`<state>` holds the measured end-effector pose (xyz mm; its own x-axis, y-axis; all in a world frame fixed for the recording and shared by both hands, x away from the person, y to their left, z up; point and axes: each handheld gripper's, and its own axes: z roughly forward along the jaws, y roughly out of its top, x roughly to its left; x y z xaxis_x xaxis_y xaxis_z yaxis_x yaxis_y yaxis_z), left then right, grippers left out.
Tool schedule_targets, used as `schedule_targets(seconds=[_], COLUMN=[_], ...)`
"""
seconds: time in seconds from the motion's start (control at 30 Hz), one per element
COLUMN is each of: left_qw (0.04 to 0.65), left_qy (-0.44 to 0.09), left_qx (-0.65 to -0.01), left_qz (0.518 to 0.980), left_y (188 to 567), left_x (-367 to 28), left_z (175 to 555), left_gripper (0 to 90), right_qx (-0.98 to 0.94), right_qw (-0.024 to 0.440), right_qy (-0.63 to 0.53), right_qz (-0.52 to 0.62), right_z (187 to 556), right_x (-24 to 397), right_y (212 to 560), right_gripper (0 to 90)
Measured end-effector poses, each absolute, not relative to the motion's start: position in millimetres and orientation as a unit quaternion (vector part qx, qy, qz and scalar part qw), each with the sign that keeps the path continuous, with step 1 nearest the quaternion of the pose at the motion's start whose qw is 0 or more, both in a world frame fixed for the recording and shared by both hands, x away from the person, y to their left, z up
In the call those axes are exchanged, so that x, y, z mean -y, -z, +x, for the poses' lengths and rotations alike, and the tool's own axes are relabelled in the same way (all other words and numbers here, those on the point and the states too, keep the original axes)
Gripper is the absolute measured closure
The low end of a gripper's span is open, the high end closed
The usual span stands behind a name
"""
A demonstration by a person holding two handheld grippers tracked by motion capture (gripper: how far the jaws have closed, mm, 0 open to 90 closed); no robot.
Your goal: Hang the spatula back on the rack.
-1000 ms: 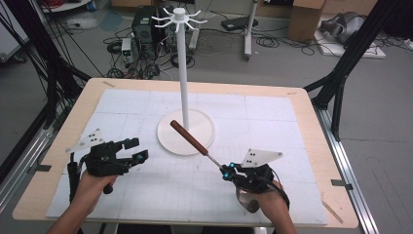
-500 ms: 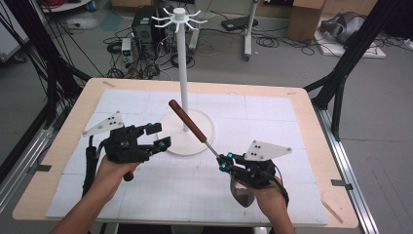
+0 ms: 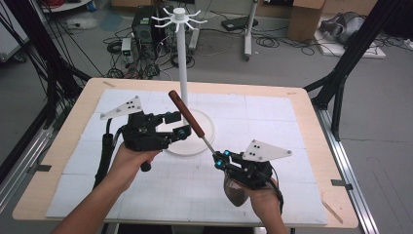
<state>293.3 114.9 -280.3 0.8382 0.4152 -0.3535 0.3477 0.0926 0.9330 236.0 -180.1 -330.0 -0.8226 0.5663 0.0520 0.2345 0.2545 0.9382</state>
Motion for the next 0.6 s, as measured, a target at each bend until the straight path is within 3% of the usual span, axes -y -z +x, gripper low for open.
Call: schedule_targets(seconds=[0.1,0.43,0.6], left_qw=[0.679,0.682,0.685], left_qy=[-0.018,-0.015,-0.015], left_qx=[-0.287,-0.293,-0.297], left_qz=[0.675,0.670,0.665], left_y=[279,267,265], left_x=[-109,-100,-102], left_z=[297,299,300], left_gripper=[30.5,49.0,52.1], right_qx=[-0.779,-0.780,-0.777], right_qw=[0.151,0.158,0.159], right_qy=[-0.551,-0.550,-0.550], right_qz=[0.259,0.254,0.262], right_z=[234,229,228], right_x=[178,172,172], right_y=[329,323,322], right_gripper=[84.1,84.1,84.1])
